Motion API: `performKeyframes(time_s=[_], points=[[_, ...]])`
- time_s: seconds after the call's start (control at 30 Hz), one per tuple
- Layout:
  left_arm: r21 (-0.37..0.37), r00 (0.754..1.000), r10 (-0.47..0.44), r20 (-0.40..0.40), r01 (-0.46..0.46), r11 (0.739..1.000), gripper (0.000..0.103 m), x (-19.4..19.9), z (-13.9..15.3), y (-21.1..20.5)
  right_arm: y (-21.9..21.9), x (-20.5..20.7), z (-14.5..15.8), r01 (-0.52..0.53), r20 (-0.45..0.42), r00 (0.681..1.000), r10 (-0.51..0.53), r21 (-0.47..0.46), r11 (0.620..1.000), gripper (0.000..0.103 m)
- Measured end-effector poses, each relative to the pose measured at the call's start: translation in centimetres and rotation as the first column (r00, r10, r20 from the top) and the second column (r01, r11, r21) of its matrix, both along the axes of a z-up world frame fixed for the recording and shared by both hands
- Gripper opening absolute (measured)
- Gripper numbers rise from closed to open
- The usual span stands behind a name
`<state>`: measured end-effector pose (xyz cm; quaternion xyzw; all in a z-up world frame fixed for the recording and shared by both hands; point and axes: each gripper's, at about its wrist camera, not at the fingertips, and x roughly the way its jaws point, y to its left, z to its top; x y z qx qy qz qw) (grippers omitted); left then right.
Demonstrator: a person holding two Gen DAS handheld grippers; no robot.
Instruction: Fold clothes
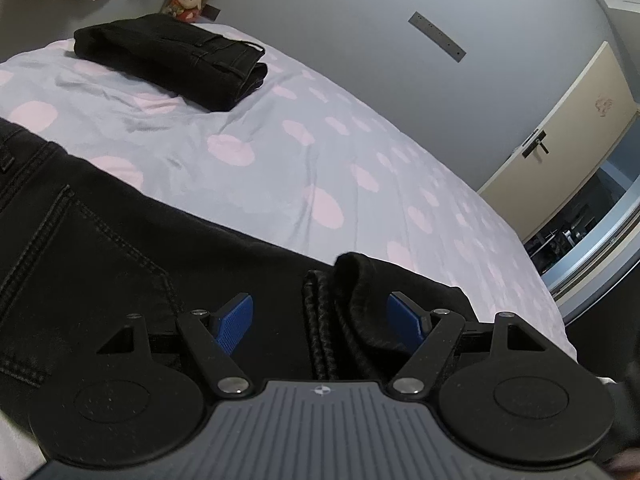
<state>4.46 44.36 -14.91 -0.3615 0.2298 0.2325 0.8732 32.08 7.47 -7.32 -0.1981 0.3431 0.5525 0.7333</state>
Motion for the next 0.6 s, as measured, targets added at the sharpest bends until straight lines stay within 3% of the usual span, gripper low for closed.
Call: performKeyframes(time_s=[0.13,0.4,0.6], points=[[-0.001,1.0,-0.02,-0.006,0.02,1.0,0.086,0.6,-0.1,0.0,-0.6,0.5,0.6,0.006,-0.106,0.994,-0.003,0.026,1.0,0.021],[0.0,0.997,-0.073,-0.019,0.073,0.997,0.082,1.3,-0.7,-0.5,1.6,-0.8,-6.1,0.01,-0.135,0.991,-0.023,-0.095,0.995,0.022],[0.068,0.988,-0.146,-0.047,0.149,0.987,0.078,2.9,-0.3,-2.0,1.1,-1.1,-3.9,0.006,-0.118,0.993,-0.013,-0.061,0.998,0.044]])
